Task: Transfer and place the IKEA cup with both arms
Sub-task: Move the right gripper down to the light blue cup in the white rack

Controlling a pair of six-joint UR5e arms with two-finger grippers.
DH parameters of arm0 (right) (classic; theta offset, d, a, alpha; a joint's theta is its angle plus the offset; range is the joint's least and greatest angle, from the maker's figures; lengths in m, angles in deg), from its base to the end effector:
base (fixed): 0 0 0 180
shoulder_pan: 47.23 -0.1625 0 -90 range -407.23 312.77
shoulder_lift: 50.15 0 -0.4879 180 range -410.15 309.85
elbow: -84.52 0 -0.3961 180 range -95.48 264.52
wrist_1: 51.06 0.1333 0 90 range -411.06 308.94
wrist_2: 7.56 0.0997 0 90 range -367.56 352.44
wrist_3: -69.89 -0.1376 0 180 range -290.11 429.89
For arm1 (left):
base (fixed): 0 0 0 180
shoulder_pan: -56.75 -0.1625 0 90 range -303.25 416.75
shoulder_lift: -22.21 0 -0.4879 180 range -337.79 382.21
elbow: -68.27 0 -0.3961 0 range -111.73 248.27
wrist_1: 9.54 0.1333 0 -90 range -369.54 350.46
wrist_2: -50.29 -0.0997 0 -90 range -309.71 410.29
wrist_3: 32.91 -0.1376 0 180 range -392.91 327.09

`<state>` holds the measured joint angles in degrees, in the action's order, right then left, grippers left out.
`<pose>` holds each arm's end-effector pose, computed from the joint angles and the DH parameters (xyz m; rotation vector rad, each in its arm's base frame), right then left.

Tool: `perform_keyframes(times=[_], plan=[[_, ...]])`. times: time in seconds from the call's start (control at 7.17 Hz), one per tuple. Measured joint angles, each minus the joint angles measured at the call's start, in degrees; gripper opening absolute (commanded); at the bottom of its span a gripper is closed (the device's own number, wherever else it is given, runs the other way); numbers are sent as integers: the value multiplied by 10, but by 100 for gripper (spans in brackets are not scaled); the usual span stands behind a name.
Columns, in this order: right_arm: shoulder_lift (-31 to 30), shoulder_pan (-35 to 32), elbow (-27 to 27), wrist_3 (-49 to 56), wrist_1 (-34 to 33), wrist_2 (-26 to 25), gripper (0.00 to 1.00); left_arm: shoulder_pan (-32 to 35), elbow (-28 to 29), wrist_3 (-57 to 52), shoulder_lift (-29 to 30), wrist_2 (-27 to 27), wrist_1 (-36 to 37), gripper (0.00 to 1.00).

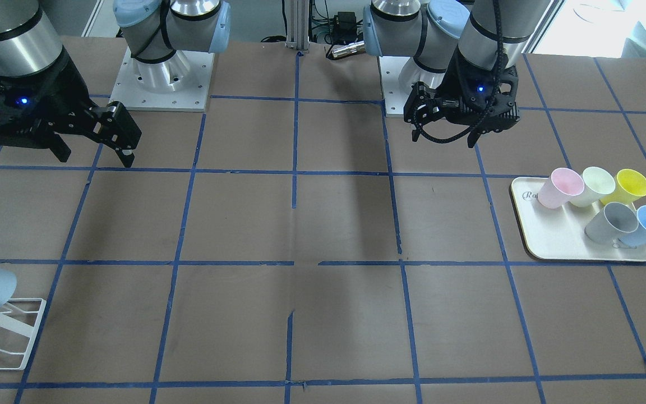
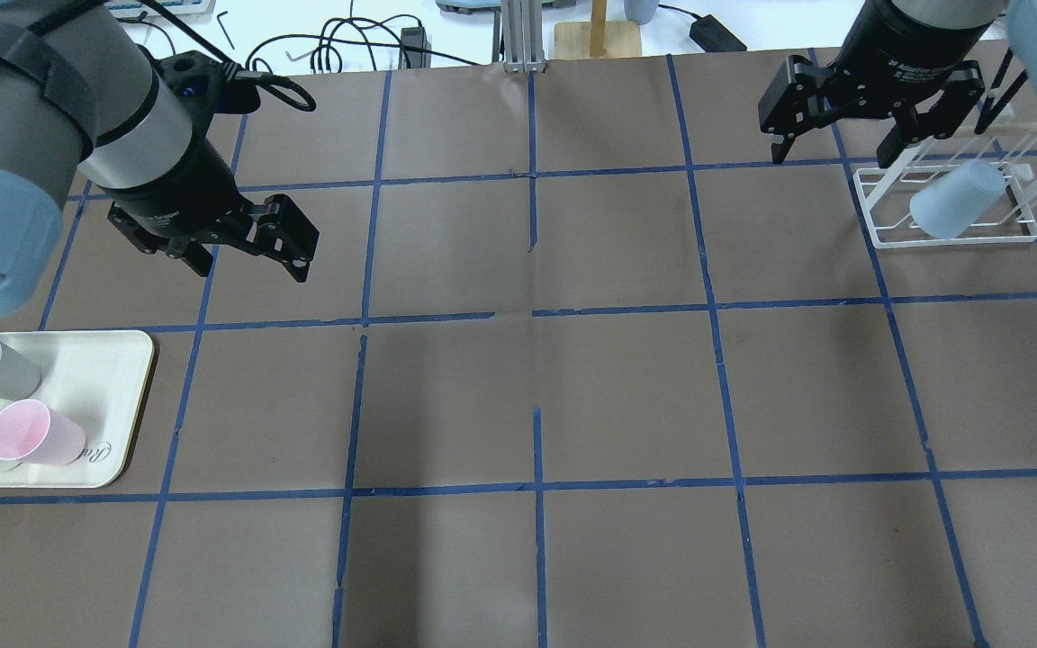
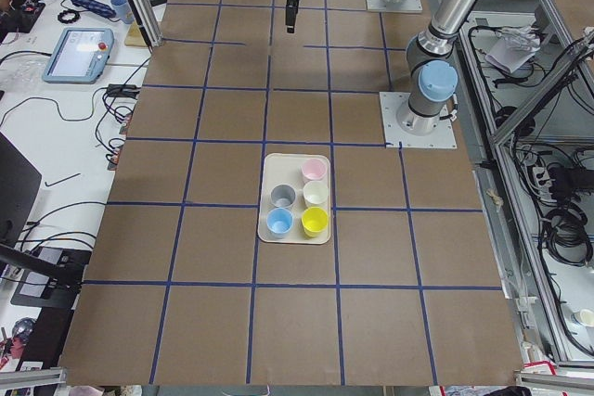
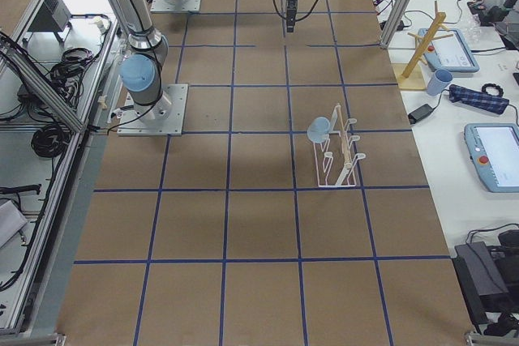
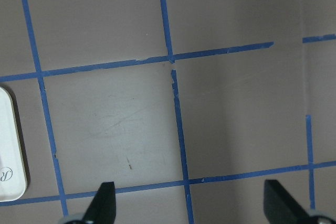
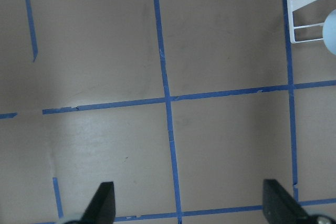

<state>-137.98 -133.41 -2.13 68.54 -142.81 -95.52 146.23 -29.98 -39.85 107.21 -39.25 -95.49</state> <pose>0.1032 -0.5291 0.5260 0.1387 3.1030 -0.0806 -0.1303 -0.4558 0.4899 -0.1756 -3.1295 0.0227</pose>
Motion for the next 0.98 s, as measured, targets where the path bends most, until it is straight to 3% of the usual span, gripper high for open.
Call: perform_keyframes(times=[0.7,0.98], plan=[[7,-15,-1,19,3,-3,100,0,-5,-1,-8,-2,-1,100],[17,48,-1,94,-3,-19,100,-1,-8,-1,-10,-1,-3,100]])
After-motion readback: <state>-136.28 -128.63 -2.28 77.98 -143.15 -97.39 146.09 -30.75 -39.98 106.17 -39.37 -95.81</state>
